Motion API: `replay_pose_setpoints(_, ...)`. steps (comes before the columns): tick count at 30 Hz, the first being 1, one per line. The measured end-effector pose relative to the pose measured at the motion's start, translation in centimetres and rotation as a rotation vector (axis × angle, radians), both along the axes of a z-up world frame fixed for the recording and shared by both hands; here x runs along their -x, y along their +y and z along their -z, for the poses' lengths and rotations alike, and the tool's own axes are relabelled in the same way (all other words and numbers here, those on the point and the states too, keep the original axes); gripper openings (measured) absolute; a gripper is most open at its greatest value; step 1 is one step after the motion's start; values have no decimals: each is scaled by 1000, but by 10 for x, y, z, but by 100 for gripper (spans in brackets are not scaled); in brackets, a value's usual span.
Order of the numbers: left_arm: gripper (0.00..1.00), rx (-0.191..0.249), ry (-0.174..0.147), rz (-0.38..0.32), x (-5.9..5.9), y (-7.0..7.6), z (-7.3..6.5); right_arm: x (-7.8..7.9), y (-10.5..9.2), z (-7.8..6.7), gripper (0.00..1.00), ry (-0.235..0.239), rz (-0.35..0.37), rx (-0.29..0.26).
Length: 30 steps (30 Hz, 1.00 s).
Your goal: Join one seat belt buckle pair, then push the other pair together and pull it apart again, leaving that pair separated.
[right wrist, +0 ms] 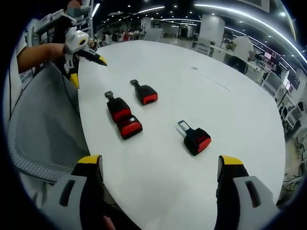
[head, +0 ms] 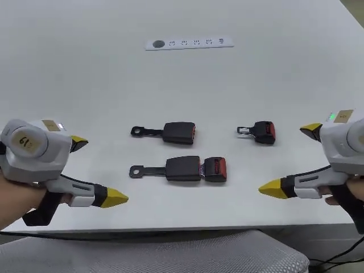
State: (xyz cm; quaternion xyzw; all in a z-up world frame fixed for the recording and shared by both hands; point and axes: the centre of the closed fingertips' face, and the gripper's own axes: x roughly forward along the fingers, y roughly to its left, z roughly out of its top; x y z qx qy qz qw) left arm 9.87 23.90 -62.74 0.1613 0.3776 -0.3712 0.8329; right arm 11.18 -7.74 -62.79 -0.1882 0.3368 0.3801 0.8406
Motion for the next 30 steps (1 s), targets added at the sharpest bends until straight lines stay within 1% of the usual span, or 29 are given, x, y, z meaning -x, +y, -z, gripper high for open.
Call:
replay_pose_setpoints(2,100,-2,-4,-1,-1,-1,-1,0,1,-1,100,0,2,-6)
replay_pose_setpoints(6,100,-11,-2,0,-3,4,3,-2,1,-2,100,-6,7,-11)
replay_pose_setpoints(8,100,-20,-13,-2,-3,2,1,-3,-1,-2,100,-8,9,-10)
replay_pose_setpoints(12,100,-18,-9,0,-3,1,1,-3,-4,-3,100,-11,12,-2)
replay_pose_setpoints(14,100,-19,-9,4,-1,-2,-1,-3,-5,-2,100,-13,6,6)
replay_pose_setpoints(16,100,-22,-16,1,-3,1,1,-3,-5,1,100,-14,5,7)
replay_pose_setpoints(18,100,-20,-16,-2,-2,-1,1,-4,-5,5,100,-14,5,6)
replay_pose_setpoints(20,100,-21,-14,-2,-1,-1,3,-4,-5,5,100,-16,5,4)
replay_pose_setpoints(22,100,-20,-12,-1,-2,2,7,-3,-5,4,100,-20,7,2)
replay_pose_setpoints(24,100,-16,-12,3,0,2,6,-2,-5,3,100,-21,9,-1)
replay_pose_setpoints(26,100,-4,-5,1,5,-5,1,-2,-5,2,100,-23,12,-3)
replay_pose_setpoints(30,100,-6,-8,5,5,-5,-2,0,-6,-5,100,-32,21,-7)
